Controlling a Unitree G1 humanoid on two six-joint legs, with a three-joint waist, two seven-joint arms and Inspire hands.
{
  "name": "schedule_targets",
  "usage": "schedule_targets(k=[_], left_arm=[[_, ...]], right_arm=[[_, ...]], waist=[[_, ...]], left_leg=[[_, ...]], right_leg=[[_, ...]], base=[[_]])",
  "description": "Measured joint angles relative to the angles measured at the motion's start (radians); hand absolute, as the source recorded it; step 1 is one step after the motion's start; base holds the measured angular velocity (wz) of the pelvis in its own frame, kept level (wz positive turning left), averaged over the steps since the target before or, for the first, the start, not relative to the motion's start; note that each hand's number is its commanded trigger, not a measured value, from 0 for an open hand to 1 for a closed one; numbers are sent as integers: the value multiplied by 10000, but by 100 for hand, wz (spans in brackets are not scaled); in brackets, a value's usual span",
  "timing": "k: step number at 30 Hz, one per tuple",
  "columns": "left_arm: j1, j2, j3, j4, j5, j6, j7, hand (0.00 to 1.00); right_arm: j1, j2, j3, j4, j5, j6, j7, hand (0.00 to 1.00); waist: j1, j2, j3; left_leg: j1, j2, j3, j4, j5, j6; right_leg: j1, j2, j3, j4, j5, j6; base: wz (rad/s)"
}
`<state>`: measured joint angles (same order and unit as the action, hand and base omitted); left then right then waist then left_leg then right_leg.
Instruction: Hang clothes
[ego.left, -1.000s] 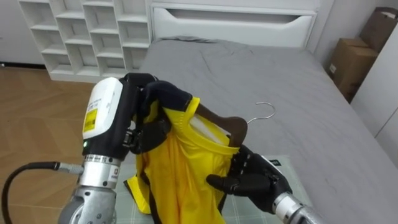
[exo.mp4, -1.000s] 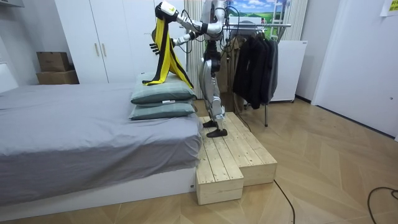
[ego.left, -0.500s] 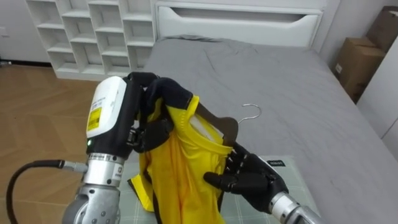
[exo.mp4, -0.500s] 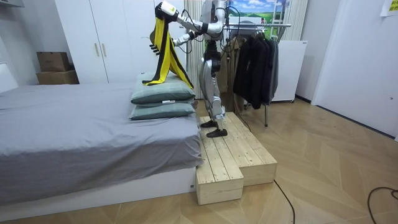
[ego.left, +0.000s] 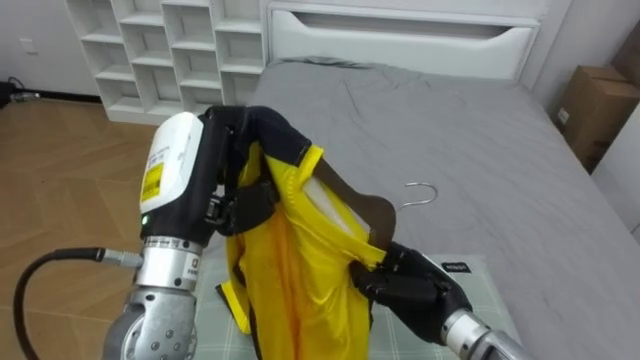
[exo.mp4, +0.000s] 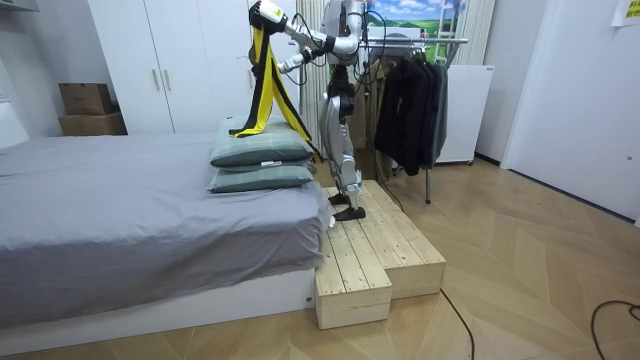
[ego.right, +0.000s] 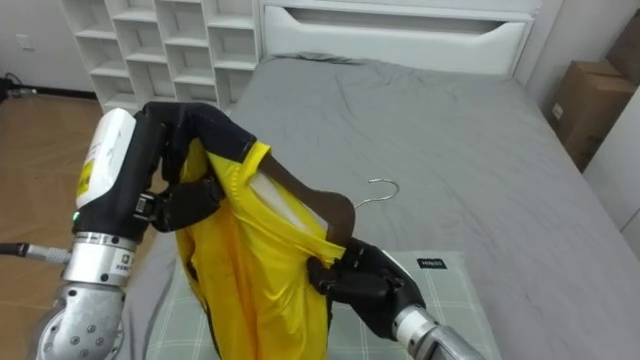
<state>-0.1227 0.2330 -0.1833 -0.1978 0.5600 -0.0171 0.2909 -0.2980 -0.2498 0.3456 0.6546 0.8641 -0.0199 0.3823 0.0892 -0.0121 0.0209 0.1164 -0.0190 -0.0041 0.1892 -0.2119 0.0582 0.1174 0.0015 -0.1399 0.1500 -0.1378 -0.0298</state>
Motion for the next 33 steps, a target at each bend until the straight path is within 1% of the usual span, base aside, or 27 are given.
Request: schedule_targets(k=[7,13,17,20,23,24,25,26,31,32,33], left_arm=[[0,-3,4,-1,12,143,-66,100],[0,-6,12,-8,20,178,-145,100],[0,1,-1,-7,17,179,-152,100],[0,2,-4,-5,15,173,-149,100],[0,20,-58,-4,9,157,-136,100],[1,21,-67,-4,4,154,-130,88],[1,22,-70,-4,5,154,-129,56],[1,21,-77,-4,3,150,-129,0],[0,25,-82,-5,7,124,-129,0],[0,39,-83,-5,3,120,-129,0],[0,112,-87,-5,-4,103,-129,0]], right_arm=[[-1,-4,34,0,-187,0,142,100],[-1,-4,35,0,-187,0,146,100],[-1,47,6,-2,-200,0,149,100],[-1,97,-173,-1,-354,-13,131,100],[0,123,-172,0,-493,-15,123,100],[0,124,-172,1,-498,-15,111,100],[-1,124,-173,0,-498,-15,106,100],[-1,123,-173,1,-500,-15,104,100],[0,117,-173,1,-503,-15,83,100],[0,108,-174,1,-513,-15,84,100],[0,86,-174,2,-542,-15,84,100]], waist=[[-11,0,-2],[-12,-7,-31],[-81,0,-66],[-162,-2,-67],[-253,-10,-72],[-286,-10,-71],[-297,-11,-71],[-308,-16,-70],[-340,-21,-66],[-341,-28,-62],[-342,-41,-55]], left_leg=[[-51,-3,-1,81,-1,0],[-40,-4,0,106,0,-1],[-20,-7,-21,108,-1,0],[-9,-14,-26,108,0,0],[-7,-15,-26,110,0,0],[-6,-17,-26,109,0,0],[-5,-17,-25,109,0,0],[-4,-17,-25,109,0,0],[-3,-16,-23,103,0,0],[-8,-16,-26,102,0,0],[-14,-15,-27,100,-1,0]], right_leg=[[-16,-7,-1,5,0,0],[0,-7,-1,15,1,-1],[13,-2,1,16,1,-2],[37,-1,-1,18,1,-2],[39,-1,-1,20,1,-2],[39,-1,1,21,1,-2],[39,0,2,21,1,-2],[39,0,4,24,1,-2],[36,3,-3,23,1,-2],[33,4,-12,23,1,-1],[27,5,-19,24,1,-1]], base=[[0],[0],[0],[0],[0],[0],[0],[0],[0],[0],[0]])
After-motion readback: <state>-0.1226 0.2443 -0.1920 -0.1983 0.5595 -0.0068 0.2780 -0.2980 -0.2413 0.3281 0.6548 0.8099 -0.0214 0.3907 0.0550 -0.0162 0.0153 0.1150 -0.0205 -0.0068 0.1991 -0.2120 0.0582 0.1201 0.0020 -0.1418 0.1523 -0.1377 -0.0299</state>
